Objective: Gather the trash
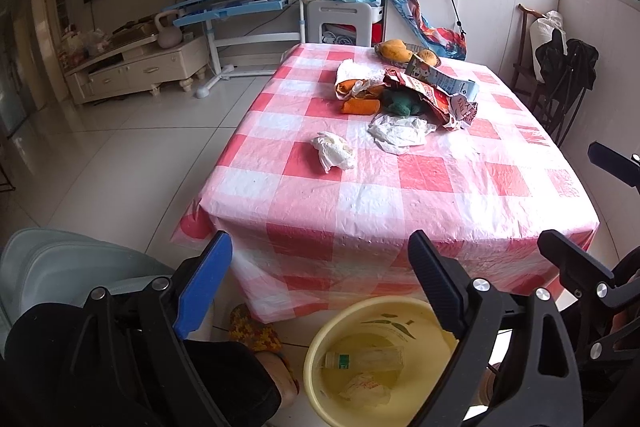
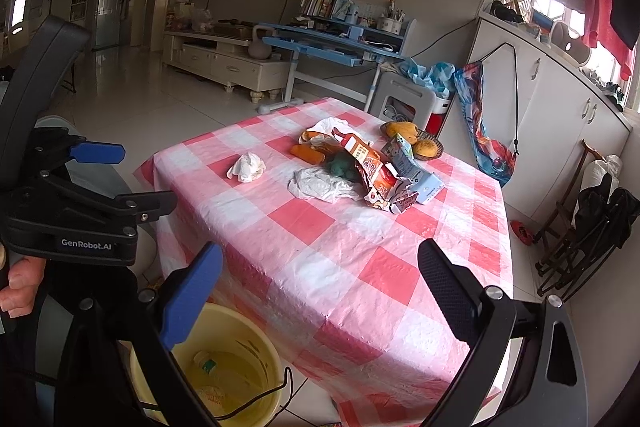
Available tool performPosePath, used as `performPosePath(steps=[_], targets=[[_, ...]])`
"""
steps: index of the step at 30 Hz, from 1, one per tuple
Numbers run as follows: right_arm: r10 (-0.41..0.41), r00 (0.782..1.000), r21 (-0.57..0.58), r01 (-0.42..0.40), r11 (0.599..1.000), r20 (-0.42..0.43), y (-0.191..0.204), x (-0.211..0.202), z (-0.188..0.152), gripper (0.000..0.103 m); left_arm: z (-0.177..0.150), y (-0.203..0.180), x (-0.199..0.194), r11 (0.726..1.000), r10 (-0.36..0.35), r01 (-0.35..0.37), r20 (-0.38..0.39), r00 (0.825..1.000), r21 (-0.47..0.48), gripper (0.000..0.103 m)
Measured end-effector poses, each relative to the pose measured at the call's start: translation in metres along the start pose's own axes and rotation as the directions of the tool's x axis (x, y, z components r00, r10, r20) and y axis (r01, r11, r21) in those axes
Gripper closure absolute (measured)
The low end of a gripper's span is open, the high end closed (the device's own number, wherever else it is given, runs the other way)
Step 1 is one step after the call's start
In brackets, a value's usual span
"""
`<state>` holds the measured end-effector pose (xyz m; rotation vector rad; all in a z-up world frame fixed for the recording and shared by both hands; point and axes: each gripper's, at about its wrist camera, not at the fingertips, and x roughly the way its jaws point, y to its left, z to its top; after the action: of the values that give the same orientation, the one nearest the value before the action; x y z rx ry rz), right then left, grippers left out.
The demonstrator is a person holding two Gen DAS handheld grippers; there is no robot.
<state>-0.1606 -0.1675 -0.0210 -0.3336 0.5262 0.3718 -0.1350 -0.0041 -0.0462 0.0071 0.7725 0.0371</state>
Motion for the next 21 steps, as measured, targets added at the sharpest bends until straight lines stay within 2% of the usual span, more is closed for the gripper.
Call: performPosePath(steps=[21], targets=[[0.016,1.0,-0.018,-0.016,1.0,-0.019,0.004,0.0032,0.0007,0.009,-0.0031,0.0062,0.0045,1.0,0.001,-0.001,-0.011,1.0,-0.031,0.016]])
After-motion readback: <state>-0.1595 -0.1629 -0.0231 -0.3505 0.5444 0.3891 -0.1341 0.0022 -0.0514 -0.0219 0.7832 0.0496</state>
